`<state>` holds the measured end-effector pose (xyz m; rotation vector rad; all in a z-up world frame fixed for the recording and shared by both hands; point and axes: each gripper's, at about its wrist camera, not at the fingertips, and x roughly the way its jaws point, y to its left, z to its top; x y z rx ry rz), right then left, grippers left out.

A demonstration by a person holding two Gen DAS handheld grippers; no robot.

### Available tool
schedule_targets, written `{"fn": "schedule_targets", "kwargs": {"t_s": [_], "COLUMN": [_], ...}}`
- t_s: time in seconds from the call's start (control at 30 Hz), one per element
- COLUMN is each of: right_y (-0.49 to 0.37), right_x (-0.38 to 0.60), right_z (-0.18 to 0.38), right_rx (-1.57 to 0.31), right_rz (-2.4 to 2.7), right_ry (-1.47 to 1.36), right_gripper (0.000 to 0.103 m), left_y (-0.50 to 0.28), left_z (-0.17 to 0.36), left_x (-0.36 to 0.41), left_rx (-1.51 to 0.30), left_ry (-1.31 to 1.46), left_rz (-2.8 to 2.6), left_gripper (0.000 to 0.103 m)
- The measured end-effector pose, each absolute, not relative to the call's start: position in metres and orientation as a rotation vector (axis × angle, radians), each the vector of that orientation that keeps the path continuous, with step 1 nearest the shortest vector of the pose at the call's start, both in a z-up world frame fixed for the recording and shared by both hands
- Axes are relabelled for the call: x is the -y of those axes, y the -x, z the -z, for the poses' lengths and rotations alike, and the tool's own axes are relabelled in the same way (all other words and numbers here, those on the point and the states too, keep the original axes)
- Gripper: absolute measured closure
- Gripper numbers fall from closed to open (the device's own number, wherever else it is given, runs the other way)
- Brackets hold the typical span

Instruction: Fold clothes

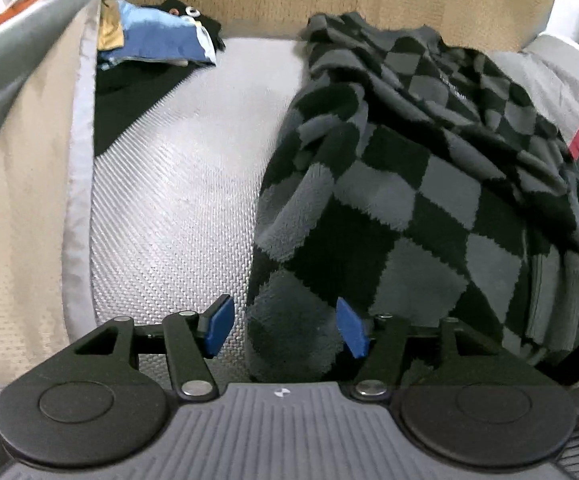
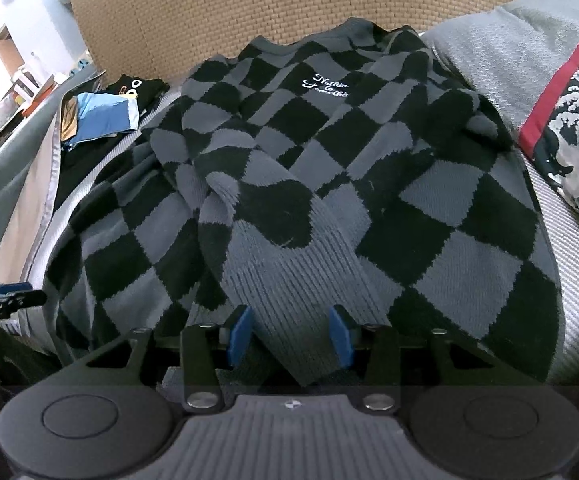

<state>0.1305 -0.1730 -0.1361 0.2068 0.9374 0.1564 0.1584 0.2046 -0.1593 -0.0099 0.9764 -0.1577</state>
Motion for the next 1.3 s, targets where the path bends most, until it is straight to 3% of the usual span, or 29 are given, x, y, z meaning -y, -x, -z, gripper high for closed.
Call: {"fn": "schedule_targets", "kwargs": {"t_s": [0.23,0.57,0.67,0.8,1.0,1.3], "right_y": [-0.126,-0.124,-0.124,-0.123,-0.123,-0.122], "right_x": [0.181,0.179,0.179,0.178,0.178,0.177], "right_z": [0.137,0.136,0.136,0.136,0.135,0.134], "right_rx": [-0.941,-0.940,-0.942,-0.946,-0.943,-0.940], "right_rz": [-0.141,-0.150,-0.155,-0.165,-0.172,-0.185], "right_ry": [-0.208,-0.203,-0.199,-0.197,-0.194,-0.185], "right_gripper": [0.055,0.055,0.055,0.055,0.055,0.055], "left_y": [-0.165,-0.171,-0.168,-0.167,-0.159,-0.148], "left_z": [0.169,0.176,0.176,0.175,0.163,0.144], "left_x": [-0.210,-0.214,-0.207,-0.205,-0.201,-0.200], "left_rx": [-1.021,-1.041,-1.043,-1.036,-0.987,-0.928], "left_ry": [0.105,0.176,0.139,0.158,0.178,0.241], "left_rz": [0.213,0.243,0.270,0.292,0.291,0.336], "left_gripper": [0.034,0.034,0.045,0.070,0.091,0.091]}}
